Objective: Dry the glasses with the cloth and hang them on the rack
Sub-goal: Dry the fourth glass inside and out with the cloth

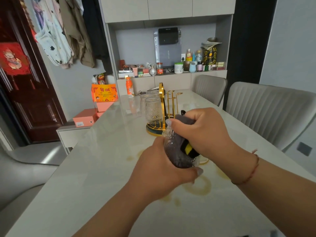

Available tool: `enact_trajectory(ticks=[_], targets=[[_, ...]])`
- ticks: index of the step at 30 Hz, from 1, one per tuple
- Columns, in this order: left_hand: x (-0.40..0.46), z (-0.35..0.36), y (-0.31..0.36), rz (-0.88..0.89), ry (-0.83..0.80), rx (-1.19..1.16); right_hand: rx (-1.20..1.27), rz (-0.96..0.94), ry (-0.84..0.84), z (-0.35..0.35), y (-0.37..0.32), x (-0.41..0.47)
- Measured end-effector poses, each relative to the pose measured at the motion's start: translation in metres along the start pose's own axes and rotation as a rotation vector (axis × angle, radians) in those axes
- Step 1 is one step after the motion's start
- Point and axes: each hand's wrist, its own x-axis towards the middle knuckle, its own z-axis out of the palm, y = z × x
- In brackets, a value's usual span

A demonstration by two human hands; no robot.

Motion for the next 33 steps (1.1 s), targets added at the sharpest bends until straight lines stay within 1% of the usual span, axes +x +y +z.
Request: enact_trajectory(ticks=[1,3,5,7,8,9,10,11,12,13,15,16,17,19,20,21,23,24,25,26,27,28,29,31,32,33], targets=[[0.001,0.001,-0.002,0.011,0.001,-0.063,0.009,0.013,-0.005,0.0,-0.002,0.0],[0.005,-0.003,-0.006,0.017,-0.089,-0.342,0.095,0.041,-0.014,-0.003,-0.007,0.0],[0.007,-0.005,-0.012,0.021,-0.276,-0.712,0.332,0.053,-0.07,-0.008,-0.007,0.001],[0.004,-0.002,-0.018,-0.029,-0.441,-1.044,0.605,0.063,-0.159,-0.011,-0.003,0.001],[0.003,-0.001,-0.022,-0.062,-0.509,-1.165,0.7,0.075,-0.194,-0.011,-0.001,0.0],[0.003,0.0,-0.024,-0.076,-0.572,-1.234,0.748,0.084,-0.215,-0.011,-0.001,-0.001],[0.003,-0.001,-0.024,-0.082,-0.614,-1.233,0.744,0.095,-0.218,-0.011,-0.001,-0.001],[0.004,-0.002,-0.024,-0.094,-0.631,-1.181,0.707,0.108,-0.207,-0.011,-0.001,0.001],[0.005,-0.004,-0.023,-0.104,-0.603,-1.076,0.634,0.118,-0.173,-0.011,-0.002,0.002],[0.007,-0.006,-0.02,-0.1,-0.517,-0.927,0.527,0.122,-0.122,-0.011,-0.002,0.003],[0.008,-0.004,-0.012,-0.05,-0.297,-0.608,0.249,0.091,-0.023,-0.009,-0.001,0.005],[0.007,-0.001,-0.008,-0.011,-0.222,-0.504,0.129,0.067,0.003,-0.006,-0.001,0.005],[0.006,0.002,-0.005,0.026,-0.166,-0.434,0.063,0.044,0.016,-0.004,-0.003,0.004],[0.004,0.004,-0.007,0.036,-0.086,-0.404,0.053,0.009,0.021,-0.002,-0.006,0.002],[0.005,0.003,-0.01,0.031,-0.094,-0.462,0.117,0.002,0.014,-0.003,-0.006,0.002],[0.006,0.001,-0.013,0.026,-0.156,-0.587,0.241,0.002,-0.009,-0.005,-0.006,0.002],[0.004,-0.002,-0.017,0.005,-0.393,-0.981,0.584,0.012,-0.1,-0.009,-0.005,0.002],[0.003,-0.001,-0.016,-0.009,-0.507,-1.169,0.724,0.019,-0.143,-0.01,-0.005,0.002],[0.002,0.0,-0.018,-0.004,-0.588,-1.296,0.807,0.021,-0.173,-0.011,-0.004,0.003],[0.002,0.0,-0.019,0.016,-0.631,-1.342,0.837,0.02,-0.186,-0.011,-0.005,0.004],[0.004,0.001,-0.022,0.024,-0.635,-1.319,0.825,0.027,-0.182,-0.012,-0.006,0.005],[0.006,0.001,-0.023,0.014,-0.6,-1.239,0.785,0.045,-0.167,-0.012,-0.006,0.007],[0.008,-0.001,-0.022,-0.013,-0.525,-1.116,0.706,0.063,-0.137,-0.013,-0.007,0.009],[0.014,-0.006,-0.017,-0.041,-0.299,-0.791,0.427,0.031,-0.069,-0.013,-0.005,0.013],[0.015,-0.005,-0.015,-0.024,-0.208,-0.619,0.26,-0.01,-0.047,-0.011,-0.005,0.013],[0.015,-0.005,-0.01,0.019,-0.158,-0.473,0.12,-0.054,-0.033,-0.007,-0.005,0.013]])
